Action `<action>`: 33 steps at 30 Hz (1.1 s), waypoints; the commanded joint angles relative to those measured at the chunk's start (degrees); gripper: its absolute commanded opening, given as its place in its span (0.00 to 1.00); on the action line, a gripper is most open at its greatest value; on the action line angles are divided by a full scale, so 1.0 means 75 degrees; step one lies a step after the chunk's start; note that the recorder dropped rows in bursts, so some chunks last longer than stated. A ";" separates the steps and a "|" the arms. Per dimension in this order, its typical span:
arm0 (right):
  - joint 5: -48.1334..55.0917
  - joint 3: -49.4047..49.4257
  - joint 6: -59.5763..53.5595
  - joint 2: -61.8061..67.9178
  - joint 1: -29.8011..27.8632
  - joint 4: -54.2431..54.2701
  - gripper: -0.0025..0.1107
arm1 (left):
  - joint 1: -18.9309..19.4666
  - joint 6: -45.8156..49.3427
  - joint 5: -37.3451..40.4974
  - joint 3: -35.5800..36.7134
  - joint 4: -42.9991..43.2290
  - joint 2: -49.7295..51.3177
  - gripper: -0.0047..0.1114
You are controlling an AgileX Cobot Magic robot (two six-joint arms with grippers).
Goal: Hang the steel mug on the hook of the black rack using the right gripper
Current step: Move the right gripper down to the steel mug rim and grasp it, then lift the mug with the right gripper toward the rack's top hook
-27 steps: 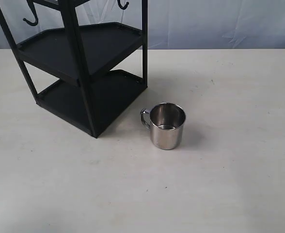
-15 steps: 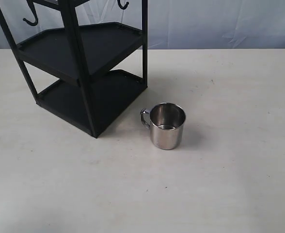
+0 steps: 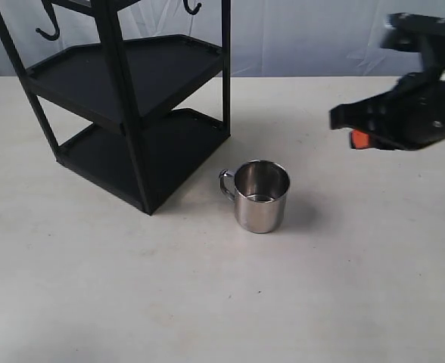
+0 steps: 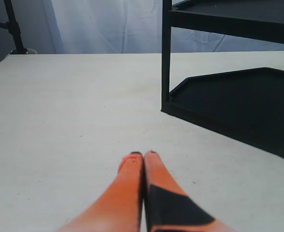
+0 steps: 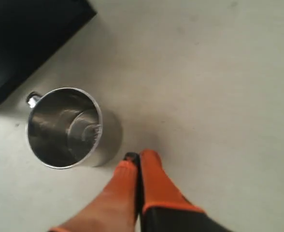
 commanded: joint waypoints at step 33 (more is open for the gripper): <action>0.0576 -0.0416 -0.0278 0.2232 0.1533 0.2741 0.02 | -0.0037 -0.0038 -0.0108 -0.0012 0.0000 0.0033 0.04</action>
